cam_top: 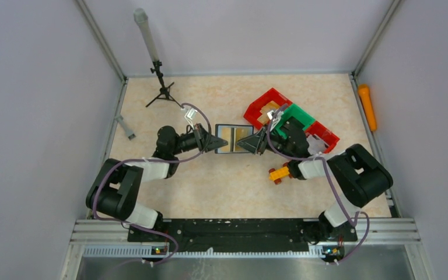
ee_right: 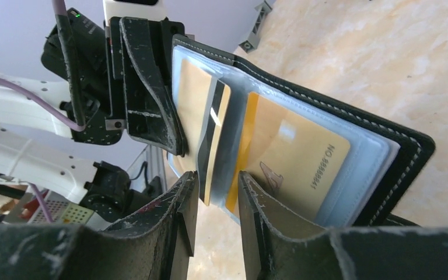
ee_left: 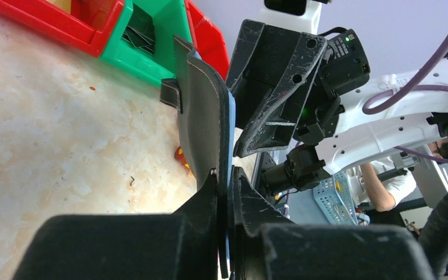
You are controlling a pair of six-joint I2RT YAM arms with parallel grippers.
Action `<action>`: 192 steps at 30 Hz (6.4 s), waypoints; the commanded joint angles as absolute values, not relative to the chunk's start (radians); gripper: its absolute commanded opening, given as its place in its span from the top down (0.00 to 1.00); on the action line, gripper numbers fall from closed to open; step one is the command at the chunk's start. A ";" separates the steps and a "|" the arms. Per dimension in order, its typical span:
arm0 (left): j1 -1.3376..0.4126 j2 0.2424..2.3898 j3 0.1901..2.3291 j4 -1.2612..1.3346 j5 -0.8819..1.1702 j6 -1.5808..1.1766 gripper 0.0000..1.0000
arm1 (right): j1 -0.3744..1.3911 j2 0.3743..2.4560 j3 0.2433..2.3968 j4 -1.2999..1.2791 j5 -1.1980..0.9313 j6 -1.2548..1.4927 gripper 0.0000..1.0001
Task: Take the credit cards out of the card holder
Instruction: Remove the credit card from the card holder, then place the credit card in the storage box.
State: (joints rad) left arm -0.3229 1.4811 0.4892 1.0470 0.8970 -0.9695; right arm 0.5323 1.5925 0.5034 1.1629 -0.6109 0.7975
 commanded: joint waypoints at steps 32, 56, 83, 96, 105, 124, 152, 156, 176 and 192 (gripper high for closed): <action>-0.372 1.511 0.503 1.322 0.990 -1.041 0.88 | 0.502 1.665 0.469 1.514 -0.728 0.952 0.82; -0.371 1.450 0.500 1.195 0.969 -0.950 0.80 | 0.505 1.672 0.470 1.557 -0.759 0.950 1.00; -0.330 1.319 0.426 1.168 0.897 -0.906 1.00 | 0.504 1.652 0.481 1.428 -0.723 0.898 1.00; -0.331 1.464 0.446 1.437 0.982 -1.088 1.00 | 0.505 1.684 0.477 1.563 -0.765 0.967 0.83; -0.332 1.490 0.444 1.546 0.994 -1.154 1.00 | 0.512 1.697 0.483 1.586 -0.777 0.986 0.71; -0.287 1.331 0.405 1.281 0.918 -0.958 1.00 | 0.496 1.675 0.491 1.479 -0.758 0.949 1.00; -0.282 0.967 0.429 0.405 0.383 -0.558 1.00 | 0.542 1.487 1.114 -0.113 0.232 0.084 1.00; -0.282 0.988 0.431 0.408 0.384 -0.556 1.00 | 0.577 1.639 1.327 -0.286 0.351 -0.076 1.00; -0.281 0.986 0.423 0.412 0.386 -0.546 1.00 | 0.641 2.157 1.705 -0.421 0.966 -0.545 1.00; -0.282 0.968 0.425 0.404 0.390 -0.550 1.00 | 0.636 2.247 1.803 -0.413 0.914 -0.603 0.88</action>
